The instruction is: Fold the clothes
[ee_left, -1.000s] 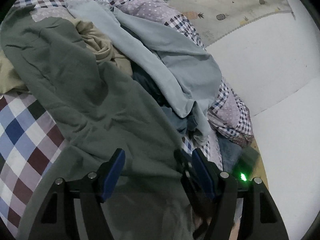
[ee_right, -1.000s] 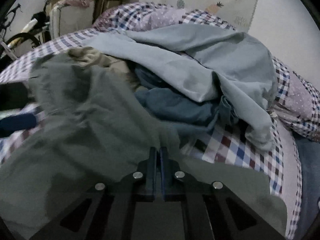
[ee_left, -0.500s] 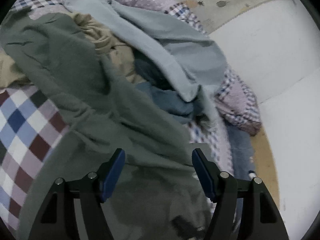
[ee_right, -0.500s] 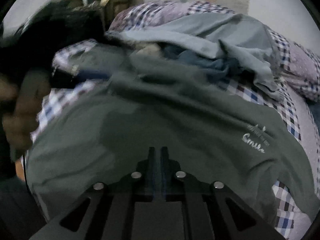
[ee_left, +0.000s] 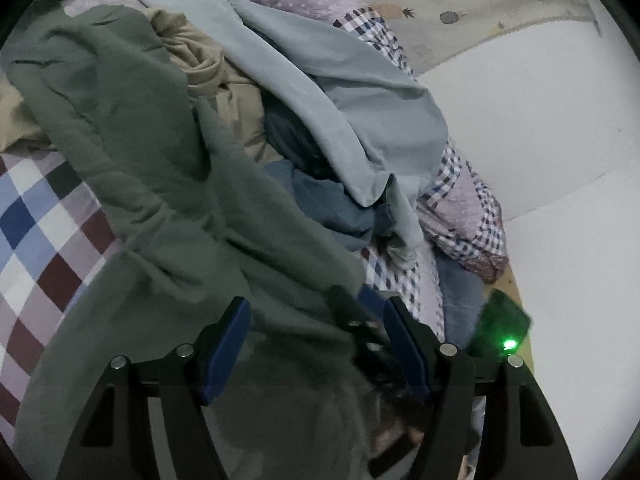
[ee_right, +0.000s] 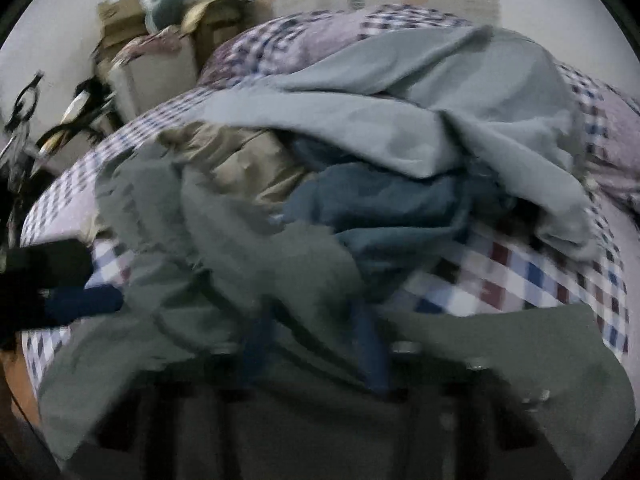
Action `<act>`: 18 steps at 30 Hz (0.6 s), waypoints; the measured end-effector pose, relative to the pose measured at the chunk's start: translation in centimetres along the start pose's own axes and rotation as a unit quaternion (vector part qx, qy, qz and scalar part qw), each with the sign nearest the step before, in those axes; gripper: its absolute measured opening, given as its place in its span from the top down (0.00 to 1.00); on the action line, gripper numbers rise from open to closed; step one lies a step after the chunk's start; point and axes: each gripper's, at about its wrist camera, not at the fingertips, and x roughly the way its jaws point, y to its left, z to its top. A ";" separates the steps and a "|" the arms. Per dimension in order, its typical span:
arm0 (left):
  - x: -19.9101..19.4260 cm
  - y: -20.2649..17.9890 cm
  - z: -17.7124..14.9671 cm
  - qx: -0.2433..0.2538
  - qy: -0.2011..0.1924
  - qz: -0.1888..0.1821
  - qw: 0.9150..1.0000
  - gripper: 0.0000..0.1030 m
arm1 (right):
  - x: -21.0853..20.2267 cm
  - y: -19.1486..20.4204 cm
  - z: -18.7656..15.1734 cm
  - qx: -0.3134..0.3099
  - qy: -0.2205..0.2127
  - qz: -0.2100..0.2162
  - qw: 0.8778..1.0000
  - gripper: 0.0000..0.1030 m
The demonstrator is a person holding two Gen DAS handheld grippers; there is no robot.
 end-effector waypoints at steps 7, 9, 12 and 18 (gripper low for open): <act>2.2 2.1 -0.3 -0.028 0.041 0.025 0.998 0.32 | -3.1 4.4 -4.7 -0.099 0.020 0.035 0.994 0.98; 2.6 2.6 -0.2 -0.043 0.045 0.023 0.998 0.32 | -3.6 4.8 -6.0 -0.107 0.035 0.044 0.993 0.99; 2.9 2.4 -0.1 -0.038 0.040 0.031 0.998 0.32 | -4.3 6.0 -7.8 -0.127 0.059 0.065 0.988 0.99; 3.5 4.1 -1.2 -0.060 0.062 0.077 0.993 0.84 | -6.0 6.9 -8.0 -0.135 0.053 0.092 0.985 0.98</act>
